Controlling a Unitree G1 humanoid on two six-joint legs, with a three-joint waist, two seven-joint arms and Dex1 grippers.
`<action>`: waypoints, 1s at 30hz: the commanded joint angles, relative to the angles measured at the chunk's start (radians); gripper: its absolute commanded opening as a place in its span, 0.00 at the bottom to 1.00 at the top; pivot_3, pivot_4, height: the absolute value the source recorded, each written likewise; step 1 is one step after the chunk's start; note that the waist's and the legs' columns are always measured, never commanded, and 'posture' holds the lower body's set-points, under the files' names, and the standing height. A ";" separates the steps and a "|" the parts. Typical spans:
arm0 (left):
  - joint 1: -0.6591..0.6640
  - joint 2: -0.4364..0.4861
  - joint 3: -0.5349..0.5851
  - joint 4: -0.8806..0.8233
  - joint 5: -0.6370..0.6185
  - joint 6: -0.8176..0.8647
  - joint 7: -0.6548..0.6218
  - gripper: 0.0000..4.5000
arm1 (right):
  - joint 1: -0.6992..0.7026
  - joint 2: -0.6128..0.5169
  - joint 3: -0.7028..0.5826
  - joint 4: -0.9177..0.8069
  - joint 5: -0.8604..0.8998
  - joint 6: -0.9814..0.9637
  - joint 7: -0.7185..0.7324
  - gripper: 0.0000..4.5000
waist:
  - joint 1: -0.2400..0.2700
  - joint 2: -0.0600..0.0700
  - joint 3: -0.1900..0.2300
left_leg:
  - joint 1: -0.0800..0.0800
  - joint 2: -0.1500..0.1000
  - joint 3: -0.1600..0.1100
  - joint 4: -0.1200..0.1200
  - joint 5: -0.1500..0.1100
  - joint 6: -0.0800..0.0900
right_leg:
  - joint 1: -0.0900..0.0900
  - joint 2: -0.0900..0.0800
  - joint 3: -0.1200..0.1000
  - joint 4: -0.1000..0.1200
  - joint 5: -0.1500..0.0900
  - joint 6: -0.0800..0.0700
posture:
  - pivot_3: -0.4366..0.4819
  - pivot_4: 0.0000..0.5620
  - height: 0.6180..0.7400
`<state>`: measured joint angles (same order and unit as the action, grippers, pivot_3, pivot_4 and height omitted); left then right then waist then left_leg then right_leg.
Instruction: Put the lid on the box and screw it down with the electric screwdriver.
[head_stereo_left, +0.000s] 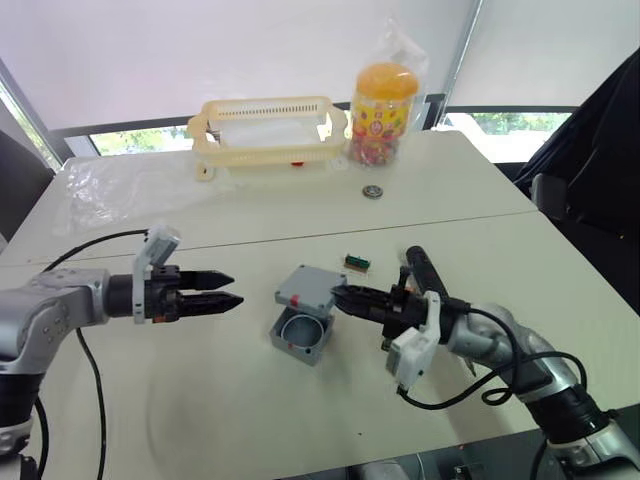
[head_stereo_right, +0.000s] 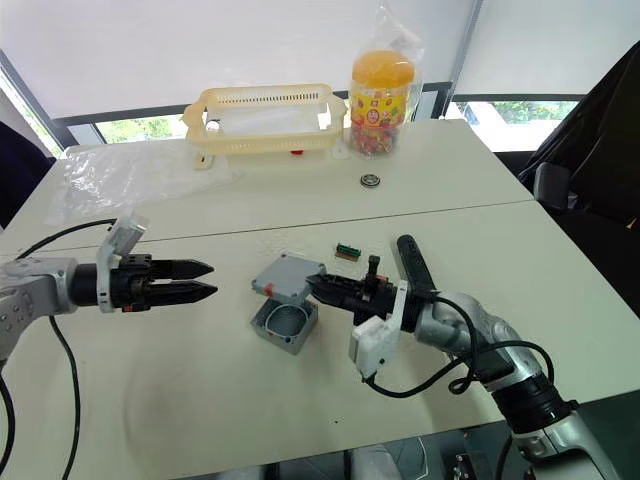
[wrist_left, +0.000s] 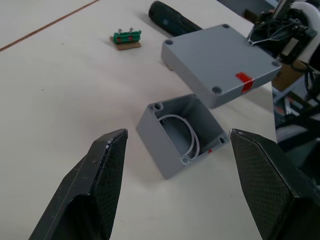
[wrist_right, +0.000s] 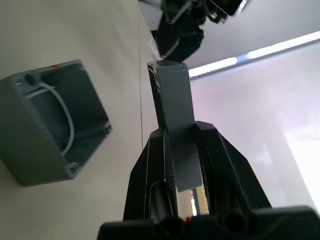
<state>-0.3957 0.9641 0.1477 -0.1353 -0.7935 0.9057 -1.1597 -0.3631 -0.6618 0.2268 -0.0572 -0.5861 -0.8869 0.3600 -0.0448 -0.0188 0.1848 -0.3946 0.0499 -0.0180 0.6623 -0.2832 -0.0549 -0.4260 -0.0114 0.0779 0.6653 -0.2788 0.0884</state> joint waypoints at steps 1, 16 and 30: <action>-0.057 0.019 -0.012 0.011 0.019 -0.030 -0.039 0.74 | -0.017 0.006 -0.019 0.025 -0.075 -0.066 -0.095 0.03 | 0.002 0.000 0.000 | 0.000 0.000 0.000 0.000 0.000 0.000 | 0.000 0.000 0.000 0.000 0.000 0.000 | 0.48 0.27 1.00; -0.092 -0.011 -0.001 -0.019 0.016 -0.010 -0.003 0.74 | -0.037 0.046 0.050 0.108 -0.221 -0.077 -0.201 0.03 | 0.000 0.000 0.000 | 0.001 0.000 0.001 0.001 0.000 0.000 | 0.001 0.000 0.001 0.001 0.000 0.000 | 0.48 0.27 1.00; -0.078 -0.032 0.005 -0.035 -0.001 -0.005 0.039 0.74 | -0.041 0.029 0.082 0.124 -0.303 -0.083 -0.276 0.03 | 0.000 0.000 0.000 | 0.002 0.000 0.001 0.001 0.000 0.000 | 0.001 0.000 0.001 0.002 0.000 0.000 | 0.48 0.27 1.00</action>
<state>-0.4724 0.9316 0.1136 -0.1412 -0.7765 0.9061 -1.1244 -0.3908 -0.6276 0.3066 0.0819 -0.8844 -0.9607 0.1069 -0.0447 -0.0193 0.1848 -0.3930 0.0498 -0.0173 0.6635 -0.2832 -0.0549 -0.4247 -0.0114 0.0793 0.6672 -0.2787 0.0886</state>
